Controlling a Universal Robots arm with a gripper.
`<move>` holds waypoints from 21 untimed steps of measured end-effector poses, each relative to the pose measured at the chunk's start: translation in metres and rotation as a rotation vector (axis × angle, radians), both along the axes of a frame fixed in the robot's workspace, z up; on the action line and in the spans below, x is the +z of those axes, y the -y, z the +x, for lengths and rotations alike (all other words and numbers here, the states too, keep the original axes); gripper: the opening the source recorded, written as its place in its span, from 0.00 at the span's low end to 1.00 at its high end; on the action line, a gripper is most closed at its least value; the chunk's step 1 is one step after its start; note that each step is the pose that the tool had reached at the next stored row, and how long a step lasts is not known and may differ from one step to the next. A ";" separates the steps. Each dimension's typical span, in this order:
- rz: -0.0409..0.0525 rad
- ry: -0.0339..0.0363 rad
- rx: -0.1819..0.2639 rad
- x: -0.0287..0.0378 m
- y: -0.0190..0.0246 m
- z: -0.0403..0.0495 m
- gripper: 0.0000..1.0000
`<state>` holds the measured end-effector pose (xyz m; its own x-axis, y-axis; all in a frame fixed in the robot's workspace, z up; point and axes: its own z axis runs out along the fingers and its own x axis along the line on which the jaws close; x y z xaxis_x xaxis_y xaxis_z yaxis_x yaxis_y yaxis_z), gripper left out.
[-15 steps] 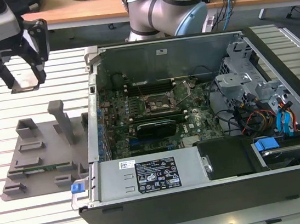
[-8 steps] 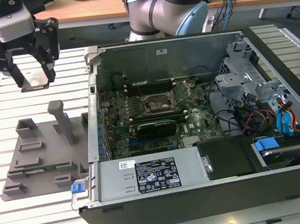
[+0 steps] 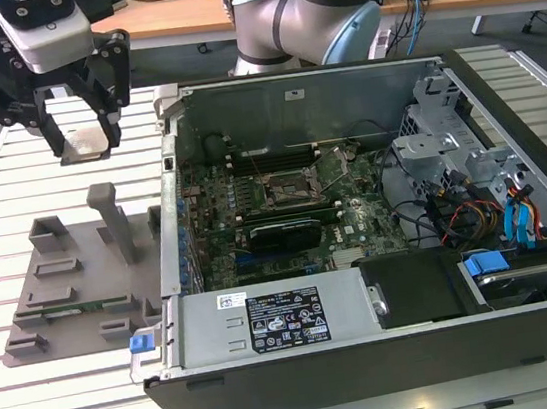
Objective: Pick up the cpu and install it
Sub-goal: 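Pick up the cpu and move it towards the insertion slot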
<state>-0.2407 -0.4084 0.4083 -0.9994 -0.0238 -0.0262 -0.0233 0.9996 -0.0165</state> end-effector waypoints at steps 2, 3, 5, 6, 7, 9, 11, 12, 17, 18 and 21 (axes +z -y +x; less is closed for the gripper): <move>0.0000 0.0000 0.000 0.0000 0.0000 0.0057 0.55; -0.0001 -0.0001 0.000 0.0000 0.0000 0.0093 0.55; -0.0001 -0.0001 0.000 0.0000 0.0000 0.0162 0.55; 0.0000 -0.0001 0.000 0.0000 0.0000 0.0184 0.55; 0.0001 0.0000 0.000 0.0000 0.0000 0.0235 0.55; 0.0000 -0.0001 0.000 0.0000 0.0000 0.0291 0.55; 0.0000 0.0000 0.000 0.0000 0.0000 0.0351 0.55; 0.0000 -0.0001 0.000 0.0000 0.0000 0.0387 0.55; 0.0000 -0.0003 0.000 -0.0003 0.0000 0.0515 0.55; 0.0001 -0.0001 0.000 -0.0005 0.0000 0.0547 0.55; 0.0001 -0.0003 0.000 -0.0009 -0.0002 0.0674 0.55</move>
<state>-0.1733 -0.4082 0.4074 -0.9994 -0.0237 -0.0260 -0.0233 0.9996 -0.0165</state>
